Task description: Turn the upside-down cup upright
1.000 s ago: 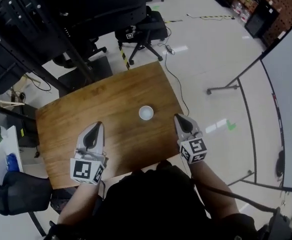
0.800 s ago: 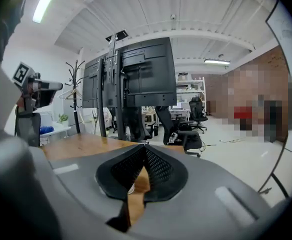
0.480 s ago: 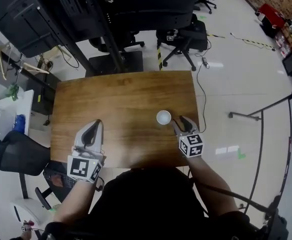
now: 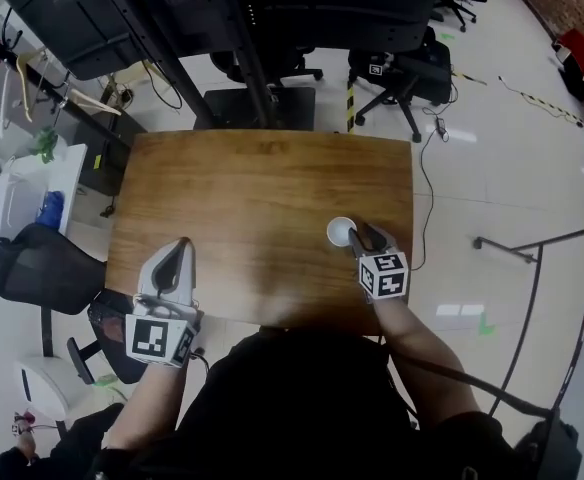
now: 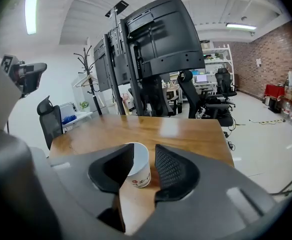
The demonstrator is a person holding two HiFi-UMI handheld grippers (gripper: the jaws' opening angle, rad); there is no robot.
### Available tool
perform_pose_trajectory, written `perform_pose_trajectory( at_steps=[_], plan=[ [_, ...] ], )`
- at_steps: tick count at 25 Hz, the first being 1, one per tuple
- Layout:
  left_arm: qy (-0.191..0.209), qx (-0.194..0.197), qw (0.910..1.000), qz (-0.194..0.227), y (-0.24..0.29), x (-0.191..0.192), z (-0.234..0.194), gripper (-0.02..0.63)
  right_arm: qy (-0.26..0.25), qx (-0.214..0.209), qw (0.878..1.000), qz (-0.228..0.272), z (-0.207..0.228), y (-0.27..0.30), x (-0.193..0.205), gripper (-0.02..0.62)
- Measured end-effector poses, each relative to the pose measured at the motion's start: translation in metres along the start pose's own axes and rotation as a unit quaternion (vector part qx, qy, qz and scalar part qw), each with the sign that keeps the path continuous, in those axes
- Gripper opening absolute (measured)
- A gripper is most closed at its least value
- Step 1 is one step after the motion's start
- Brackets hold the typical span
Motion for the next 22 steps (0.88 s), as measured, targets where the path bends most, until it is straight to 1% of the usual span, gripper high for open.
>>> perform_pose_trajectory(
  at_steps=[2,5,8,11,14,17,19,20,22],
  plan=[
    [0.0,-0.008,1.0,0.0,-0.004,0.001,-0.002,0.0,-0.004,-0.003,1.0,-0.005,0.0,0.004,0.001,0.127],
    [0.004,-0.023,0.9996,-0.016,-0.009,0.001,-0.003,0.0,-0.006,-0.005,1.0,-0.013,0.0,0.01,0.003,0.12],
    [0.01,-0.024,0.9995,-0.016,-0.012,0.002,-0.003,0.0,-0.005,0.002,1.0,-0.027,0.001,0.014,0.007,0.104],
    [0.002,-0.017,0.9998,-0.001,-0.012,-0.003,-0.002,0.0,-0.019,0.009,0.999,-0.03,0.001,0.014,0.009,0.022],
    [-0.001,-0.014,0.9998,0.011,-0.012,-0.003,-0.003,0.0,-0.049,0.017,0.998,-0.024,0.002,0.009,0.005,0.02],
    [0.004,-0.015,0.9998,0.015,-0.01,-0.002,-0.005,0.0,-0.087,0.053,0.994,-0.027,0.011,-0.002,-0.001,0.02],
    [0.003,-0.007,0.9997,0.023,-0.007,-0.003,-0.004,0.0,-0.127,0.084,0.987,-0.046,0.016,-0.009,-0.004,0.02],
    [0.005,-0.005,0.9998,0.02,-0.006,-0.003,-0.003,0.0,-0.154,0.098,0.981,-0.06,0.016,-0.012,-0.006,0.02],
    [0.003,0.0,0.9999,0.015,-0.004,-0.002,-0.001,0.0,-0.204,0.11,0.969,-0.087,0.009,-0.011,-0.005,0.02]
  ],
)
Point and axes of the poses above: the fingertips, and each gripper's own axes: y forward along the fingers, z to its right, x out of its underside, the point moved 8 cm from there along -y, backward along the fingers, and after that the axes turned 10 degrees about -x, right-handed, at the moved point
